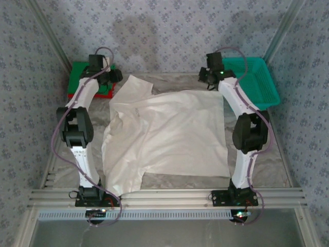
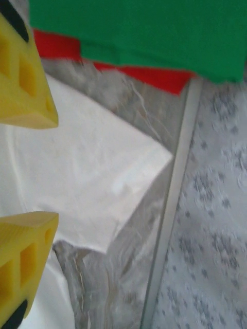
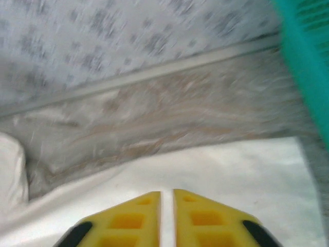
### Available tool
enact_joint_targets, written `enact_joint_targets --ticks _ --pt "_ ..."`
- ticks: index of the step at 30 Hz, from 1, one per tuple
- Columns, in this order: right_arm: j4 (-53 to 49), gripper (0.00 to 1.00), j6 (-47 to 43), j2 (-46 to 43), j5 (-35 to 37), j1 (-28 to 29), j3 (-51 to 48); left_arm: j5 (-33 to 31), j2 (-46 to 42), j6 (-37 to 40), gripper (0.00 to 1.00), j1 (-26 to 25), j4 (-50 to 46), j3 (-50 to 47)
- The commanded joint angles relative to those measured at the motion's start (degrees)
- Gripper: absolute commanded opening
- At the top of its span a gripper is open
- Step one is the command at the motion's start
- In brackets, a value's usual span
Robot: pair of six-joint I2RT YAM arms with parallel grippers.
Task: Fold and stack the t-shirts
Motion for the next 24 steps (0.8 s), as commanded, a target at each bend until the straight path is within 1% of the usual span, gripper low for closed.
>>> enact_joint_targets --ticks 1,2,8,9,11,13,15,17,19,24 --pt "0.16 0.0 4.02 6.58 -4.92 0.75 -1.38 3.25 7.79 1.6 0.4 -1.08 -5.66 2.71" --pt "0.78 0.0 4.97 7.69 -5.19 0.69 -1.98 3.25 9.15 1.62 0.39 -1.56 -6.13 5.02" --pt "4.09 0.0 7.48 10.58 -3.94 0.76 -3.56 3.66 15.8 1.85 0.39 -2.77 -7.97 10.74" --pt "4.18 0.0 7.71 11.0 -4.11 0.73 -3.46 3.85 16.83 1.99 0.37 -2.9 -8.18 11.8" --pt "4.85 0.0 8.87 11.17 -5.42 0.66 -4.3 5.77 19.72 1.96 0.3 -3.21 -8.74 14.65" --pt "8.13 0.0 10.29 10.0 -6.05 0.82 -8.07 7.39 22.34 1.15 0.3 -3.42 -8.59 17.24" --pt "11.88 0.0 12.01 8.78 -6.02 1.33 -12.46 7.7 24.94 -0.45 0.28 -3.59 -8.13 20.03" --pt "13.51 0.0 15.16 9.07 -6.62 1.41 -14.72 8.59 28.07 -2.78 0.26 -3.62 -8.04 23.76" --pt "13.57 0.0 16.36 10.49 -6.16 1.45 -15.08 8.06 30.73 -6.23 0.22 -3.61 -7.38 26.68" --pt "14.41 0.0 18.7 13.84 -6.49 0.38 -13.97 8.66 38.6 -15.96 0.2 -3.43 -3.58 36.14"
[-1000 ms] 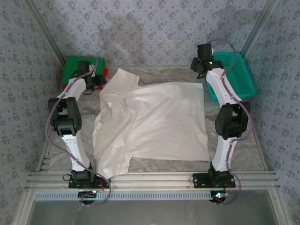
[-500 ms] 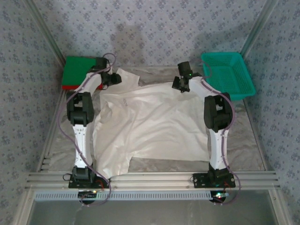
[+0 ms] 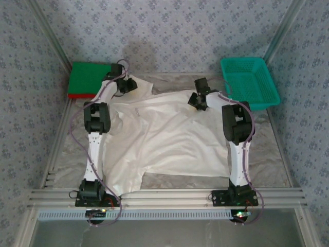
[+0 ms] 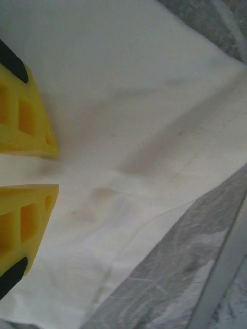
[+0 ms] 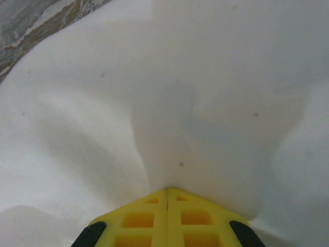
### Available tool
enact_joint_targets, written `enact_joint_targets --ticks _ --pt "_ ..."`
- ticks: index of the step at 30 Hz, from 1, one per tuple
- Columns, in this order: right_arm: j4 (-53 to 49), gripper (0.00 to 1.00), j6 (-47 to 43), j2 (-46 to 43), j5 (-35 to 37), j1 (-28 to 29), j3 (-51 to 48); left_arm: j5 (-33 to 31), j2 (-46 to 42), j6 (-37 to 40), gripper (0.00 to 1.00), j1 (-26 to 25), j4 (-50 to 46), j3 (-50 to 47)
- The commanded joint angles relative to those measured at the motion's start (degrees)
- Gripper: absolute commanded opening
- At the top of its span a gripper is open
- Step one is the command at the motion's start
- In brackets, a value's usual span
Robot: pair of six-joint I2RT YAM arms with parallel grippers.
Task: Fold and stack the t-shirts
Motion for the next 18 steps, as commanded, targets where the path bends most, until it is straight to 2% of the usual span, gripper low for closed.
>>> enact_joint_targets --ticks 1,5,9,14,18 --pt "1.63 0.0 3.14 3.23 -0.28 -1.02 1.93 0.59 6.06 -8.65 0.19 -0.07 2.26 7.59" --pt "0.05 0.0 3.14 7.01 -0.28 -2.38 7.69 -1.94 12.25 -15.47 0.19 0.65 3.75 16.92" --pt "-0.54 0.0 3.78 11.33 -1.24 -3.77 14.22 -3.73 14.55 -22.13 0.17 1.57 12.81 17.33" --pt "-2.61 0.0 3.97 18.01 -4.46 -4.94 25.57 -6.74 15.05 -21.3 0.2 1.66 19.75 21.22" --pt "-3.9 0.0 4.2 20.31 -5.94 -5.03 32.13 -7.56 12.52 -17.81 0.25 2.03 21.14 24.5"
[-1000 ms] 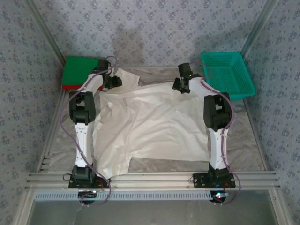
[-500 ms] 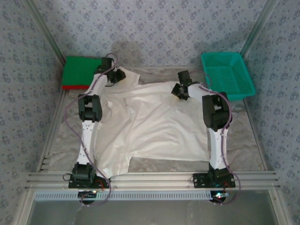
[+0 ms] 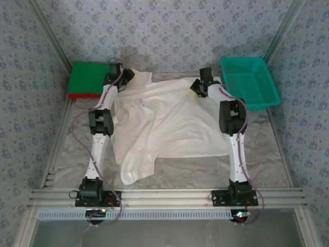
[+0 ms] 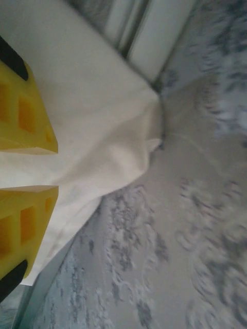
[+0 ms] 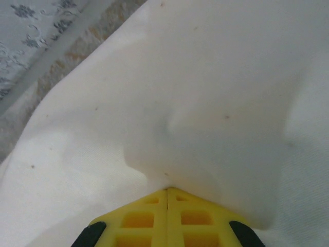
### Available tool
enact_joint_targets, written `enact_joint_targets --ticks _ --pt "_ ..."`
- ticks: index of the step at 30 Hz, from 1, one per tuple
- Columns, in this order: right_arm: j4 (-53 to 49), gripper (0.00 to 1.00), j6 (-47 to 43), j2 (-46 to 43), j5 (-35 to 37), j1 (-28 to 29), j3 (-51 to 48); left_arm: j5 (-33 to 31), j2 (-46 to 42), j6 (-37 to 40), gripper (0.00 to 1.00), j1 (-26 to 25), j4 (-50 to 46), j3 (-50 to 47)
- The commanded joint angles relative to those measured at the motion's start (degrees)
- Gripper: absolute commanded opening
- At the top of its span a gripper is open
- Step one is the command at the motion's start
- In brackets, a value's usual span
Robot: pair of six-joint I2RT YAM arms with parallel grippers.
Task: Fold and stack the t-shirts
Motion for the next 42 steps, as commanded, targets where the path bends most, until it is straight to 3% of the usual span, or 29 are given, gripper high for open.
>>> enact_joint_targets --ticks 1,3,7,11,13,14,18,21,24,26,31,37,40,42 --pt "-3.49 0.0 1.09 1.75 -2.05 -0.11 4.56 -1.25 -3.4 2.37 0.29 0.78 4.87 3.95" --pt "-3.91 0.0 1.18 0.8 -3.27 0.0 5.7 0.45 -7.17 4.29 0.42 1.23 4.0 4.04" --pt "-6.01 0.0 0.3 -2.84 -5.94 0.5 7.27 0.99 -16.42 10.88 0.48 1.34 -4.1 3.92" --pt "-8.83 0.19 -2.63 -8.93 -7.23 1.91 6.72 -0.52 -26.04 15.31 0.48 1.27 -15.33 2.01" --pt "-9.39 0.25 -4.8 -12.64 -6.92 2.83 4.4 -1.11 -32.23 17.33 0.5 0.97 -17.76 -4.28" --pt "-9.46 0.27 -5.71 -14.75 -6.65 3.27 2.58 -1.93 -37.51 18.22 0.52 0.72 -16.16 -12.33" --pt "-8.18 0.29 -8.71 -22.47 -6.42 4.42 -7.64 -6.33 -66.83 14.59 0.57 1.89 10.5 -64.88" --pt "-6.74 0.29 -12.09 -28.85 -5.23 5.64 -17.64 -13.57 -79.63 16.1 0.62 1.44 5.59 -82.8" --pt "-6.9 0.35 -14.98 -33.81 -0.34 6.52 -27.03 -12.44 -80.5 22.14 0.7 -0.27 -5.73 -87.07" --pt "-8.19 0.35 -15.83 -34.55 -1.41 5.74 -31.01 -13.25 -78.68 25.75 0.75 -1.7 -12.7 -87.25" --pt "-5.52 0.34 -15.43 -36.06 -2.24 4.47 -37.87 -16.85 -75.68 29.22 0.77 -4.07 -14.66 -91.48" --pt "-4.71 0.32 -15.09 -34.29 -1.45 3.69 -40.75 -18.93 -70.34 29.85 0.76 -4.98 -15.56 -93.19" --pt "-3.19 0.31 -14.32 -32.8 -2.81 3.04 -41.87 -21.24 -67.48 29.93 0.69 -4.43 -15.8 -92.27" --pt "-2.53 0.3 -14.0 -31.87 -3.79 2.72 -42.14 -22.4 -66.79 29.02 0.59 -4.11 -15.19 -91.62"
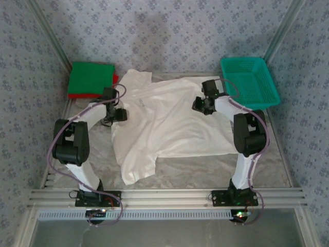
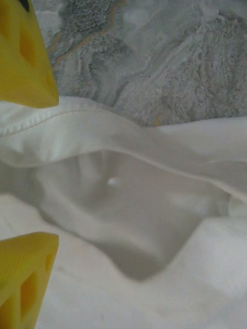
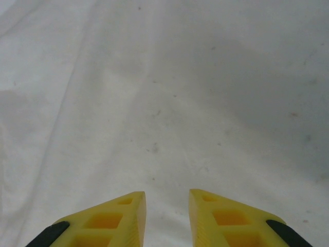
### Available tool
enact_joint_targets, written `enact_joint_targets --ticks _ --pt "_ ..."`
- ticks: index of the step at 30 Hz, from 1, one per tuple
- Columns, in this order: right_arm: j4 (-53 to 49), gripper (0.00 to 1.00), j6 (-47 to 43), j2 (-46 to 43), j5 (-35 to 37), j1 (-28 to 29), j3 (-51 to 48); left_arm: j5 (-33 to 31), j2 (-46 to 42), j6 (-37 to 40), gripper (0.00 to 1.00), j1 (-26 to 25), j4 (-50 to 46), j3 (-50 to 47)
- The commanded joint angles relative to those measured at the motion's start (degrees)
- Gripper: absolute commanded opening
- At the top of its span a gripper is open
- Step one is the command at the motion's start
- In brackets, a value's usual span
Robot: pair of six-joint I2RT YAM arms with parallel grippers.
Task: Fold and stack the t-shirts
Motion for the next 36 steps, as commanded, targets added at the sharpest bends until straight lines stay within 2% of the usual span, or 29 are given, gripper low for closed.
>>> enact_joint_targets --ticks 1,4,6,10,12,14,16,19,21,24,25,26,28,31,34,36 --pt "1.32 0.29 0.39 2.21 -1.2 -0.93 -1.16 -3.63 1.27 0.29 0.58 0.53 -0.32 1.12" --pt "2.48 0.29 0.68 2.47 -1.13 -1.41 -2.41 -6.12 2.84 0.53 0.53 1.07 0.21 2.54" --pt "3.35 0.28 1.51 2.83 -1.54 -2.04 -3.42 -6.15 4.49 0.29 0.45 1.96 -0.68 4.39" --pt "5.35 0.27 3.76 3.79 -3.72 -3.78 -5.43 -6.89 5.01 -0.3 0.34 4.45 -1.12 4.75" --pt "7.83 0.27 5.39 3.8 -5.44 -4.72 -7.28 -6.33 4.79 -0.62 0.26 6.32 -1.13 4.31" --pt "8.79 0.27 6.02 3.97 -6.24 -5.22 -8.04 -4.27 4.57 -0.79 0.24 8.42 -0.66 3.81" --pt "9.03 0.26 6.18 4.22 -6.63 -5.49 -7.99 -1.81 4.25 -0.79 0.12 9.47 -0.51 3.84" --pt "9.32 0.26 6.44 4.5 -7.08 -5.75 -7.89 -3.87 3.43 -0.1 0.11 10.06 -0.74 3.65" --pt "9.41 0.26 6.78 4.64 -7.09 -5.8 -7.96 -3.26 3.58 0.03 0.07 11.31 -0.81 3.64" --pt "9.97 0.25 7.47 4.92 -7.15 -5.92 -8.23 -2.14 4.43 -0.78 0.06 13.74 -0.61 3.91" --pt "10.15 0.25 7.58 5.1 -7.47 -5.97 -8.24 -0.62 4.33 -1.16 0.07 14.24 -0.94 4.48" --pt "10.14 0.25 7.59 5.2 -7.72 -5.88 -8.16 0.71 3.53 -1.13 0.13 13.95 -0.82 4.46" --pt "10.14 0.24 7.59 5.3 -7.96 -5.87 -8.06 1.33 0.44 -1.16 0.35 11.55 0.53 3.89" --pt "10.07 0.24 7.59 5.12 -7.96 -5.87 -8.14 2.73 -2.29 -1.86 0.52 8.54 -1.16 5.61" --pt "10.37 0.24 7.59 5.2 -8.25 -5.85 -8.15 5.85 -1.56 -3.43 0.63 7.89 0.47 4.64" --pt "10.7 0.24 8.93 5.3 -8.62 -5.85 -8.15 4.89 1.55 -3.93 0.65 7.88 -0.76 5.64"
